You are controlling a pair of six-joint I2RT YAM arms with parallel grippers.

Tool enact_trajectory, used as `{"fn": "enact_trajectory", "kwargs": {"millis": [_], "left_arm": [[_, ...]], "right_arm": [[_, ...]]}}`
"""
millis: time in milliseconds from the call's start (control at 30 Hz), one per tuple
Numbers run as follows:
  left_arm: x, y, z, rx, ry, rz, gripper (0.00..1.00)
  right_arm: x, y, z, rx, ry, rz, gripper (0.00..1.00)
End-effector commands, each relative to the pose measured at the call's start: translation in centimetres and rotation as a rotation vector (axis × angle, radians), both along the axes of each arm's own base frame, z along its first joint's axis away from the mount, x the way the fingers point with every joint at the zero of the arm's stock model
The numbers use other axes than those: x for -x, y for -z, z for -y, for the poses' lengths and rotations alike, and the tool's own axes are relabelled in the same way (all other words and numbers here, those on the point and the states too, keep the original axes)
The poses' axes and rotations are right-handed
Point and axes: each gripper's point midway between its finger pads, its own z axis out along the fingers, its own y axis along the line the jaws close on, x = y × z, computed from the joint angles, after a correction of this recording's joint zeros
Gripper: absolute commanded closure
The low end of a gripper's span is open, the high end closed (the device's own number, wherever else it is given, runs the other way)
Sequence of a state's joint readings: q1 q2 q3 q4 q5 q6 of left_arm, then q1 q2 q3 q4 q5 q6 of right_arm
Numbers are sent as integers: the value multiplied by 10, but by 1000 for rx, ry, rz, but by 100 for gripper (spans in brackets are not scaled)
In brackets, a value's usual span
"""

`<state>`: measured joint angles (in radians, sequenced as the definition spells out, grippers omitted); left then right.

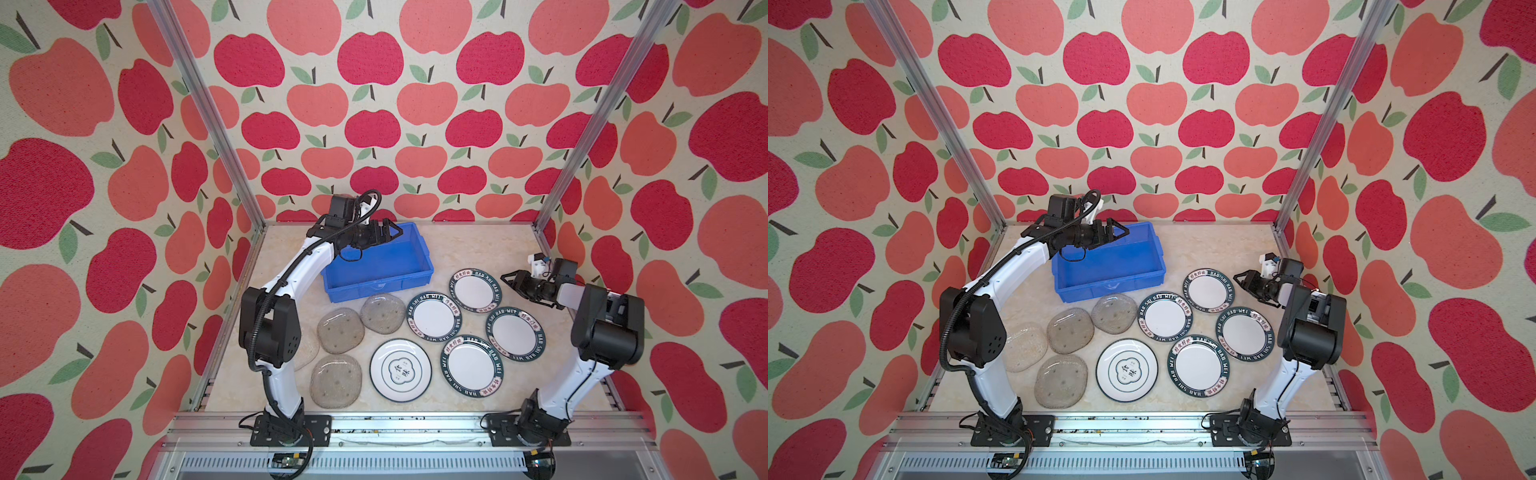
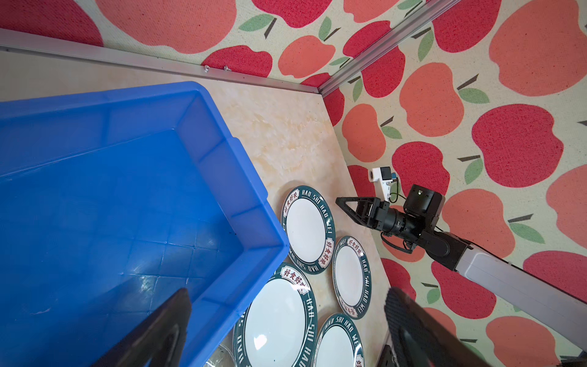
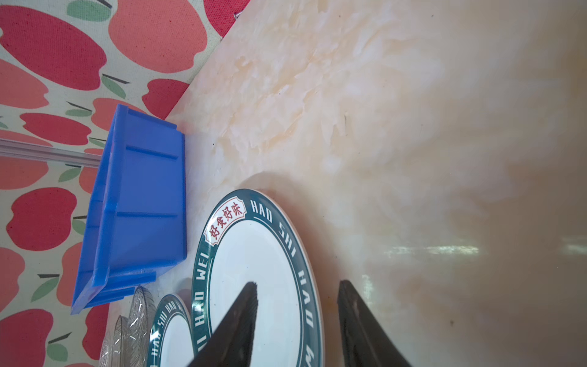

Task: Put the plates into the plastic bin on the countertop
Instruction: 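Move right gripper to farthest green-rimmed plate while left gripper moves over bin, then grasp the green-rimmed plate's edge with the right gripper and lift it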

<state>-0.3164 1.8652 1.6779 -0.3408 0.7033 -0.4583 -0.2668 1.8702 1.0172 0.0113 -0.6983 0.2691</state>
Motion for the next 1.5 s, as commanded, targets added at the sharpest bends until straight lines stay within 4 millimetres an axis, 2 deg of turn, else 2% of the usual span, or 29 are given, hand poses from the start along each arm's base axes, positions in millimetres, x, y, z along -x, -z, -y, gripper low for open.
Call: {"fn": "enact_trajectory", "kwargs": {"millis": [0,200,433,700,900,1167,1267,1367,1467], "left_arm": [[6,-9,2,24,33,5,3],[2,-2,-7,24,16,-6,3],[-2,4,-13,27,8,-20,5],[-6,10,-20,23,-12,-32,5],[-10,15,-25,21,-27,-41,6],[-15,19,-28,23,-38,-52,5],[-17,20,-30,23,-43,-57,5],[-19,20,-30,30,-37,-60,5],[-22,23,-31,25,-35,-69,5]], "right_arm": [[8,12,-9,9,-75,-64,55],[17,23,-16,59,-111,-126,55],[24,32,-24,26,-138,-166,57],[25,37,-31,-37,-160,-180,64],[24,42,-28,-59,-147,-187,66],[21,42,-19,-87,-113,-176,79],[20,41,-16,-87,-105,-172,96],[19,41,-13,-86,-94,-173,100],[19,41,-11,-80,-84,-175,100]]}}
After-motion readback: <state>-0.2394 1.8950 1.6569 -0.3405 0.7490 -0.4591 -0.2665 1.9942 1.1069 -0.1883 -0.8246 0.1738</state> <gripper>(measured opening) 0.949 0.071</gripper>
